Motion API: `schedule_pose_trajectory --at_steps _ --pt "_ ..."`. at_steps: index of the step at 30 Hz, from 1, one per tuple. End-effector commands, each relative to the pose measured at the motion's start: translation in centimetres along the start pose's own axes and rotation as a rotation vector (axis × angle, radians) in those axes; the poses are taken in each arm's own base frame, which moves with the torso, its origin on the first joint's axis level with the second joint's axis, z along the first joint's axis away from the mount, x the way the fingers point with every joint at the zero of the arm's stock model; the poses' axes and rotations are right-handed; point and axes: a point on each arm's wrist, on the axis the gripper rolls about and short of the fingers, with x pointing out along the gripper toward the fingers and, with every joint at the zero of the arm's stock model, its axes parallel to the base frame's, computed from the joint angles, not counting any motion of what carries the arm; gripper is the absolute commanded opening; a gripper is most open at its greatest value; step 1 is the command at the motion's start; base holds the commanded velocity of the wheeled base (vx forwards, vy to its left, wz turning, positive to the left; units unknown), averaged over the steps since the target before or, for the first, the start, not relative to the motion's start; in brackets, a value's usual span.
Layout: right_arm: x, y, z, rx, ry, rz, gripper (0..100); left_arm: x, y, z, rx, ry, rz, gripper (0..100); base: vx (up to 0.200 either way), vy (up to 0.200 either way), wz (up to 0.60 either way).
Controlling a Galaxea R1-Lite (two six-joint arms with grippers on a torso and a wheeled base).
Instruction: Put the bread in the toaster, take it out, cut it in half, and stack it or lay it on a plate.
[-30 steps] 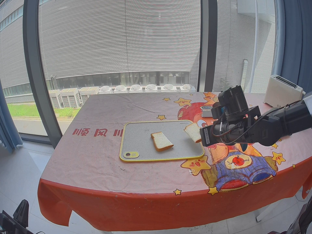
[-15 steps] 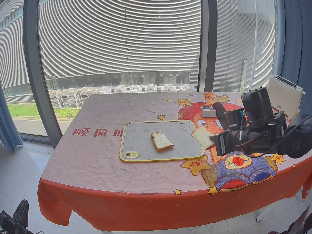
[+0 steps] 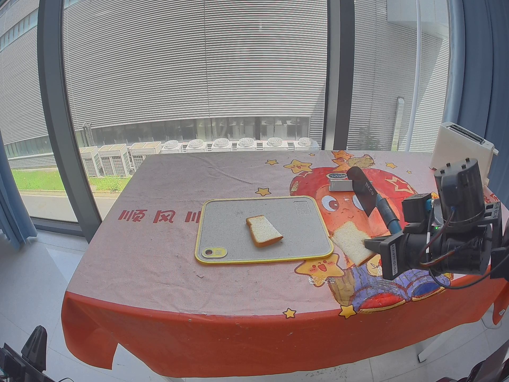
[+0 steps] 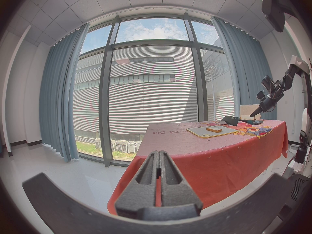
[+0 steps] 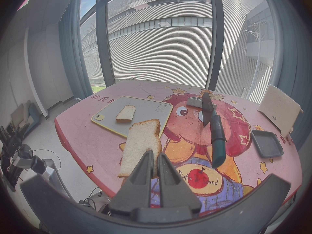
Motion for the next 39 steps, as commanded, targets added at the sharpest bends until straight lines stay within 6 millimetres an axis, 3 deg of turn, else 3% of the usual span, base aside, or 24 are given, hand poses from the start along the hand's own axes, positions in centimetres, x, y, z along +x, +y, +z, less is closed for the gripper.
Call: schedule_pose_trajectory --at_steps 1,8,17,39 --pt "-1.2 0.1 -0.1 -0.002 -0.028 0.012 0 0.0 0.0 -0.5 0.000 0.001 0.000 0 0.000 0.000 0.00" --pt "-2.0 0.1 -0.1 0.002 -0.049 0.018 0 0.0 0.0 -0.5 0.000 0.001 0.000 0 0.000 0.000 0.00" --pt "-2.5 1.6 -0.5 0.020 -0.046 0.068 0 0.0 0.0 -0.5 -0.001 0.001 0.000 0 0.000 0.000 0.00" --pt "-2.2 1.2 -0.4 0.030 -0.047 0.028 0 0.0 0.0 -0.5 -0.004 0.002 0.005 0 0.000 0.000 0.00"
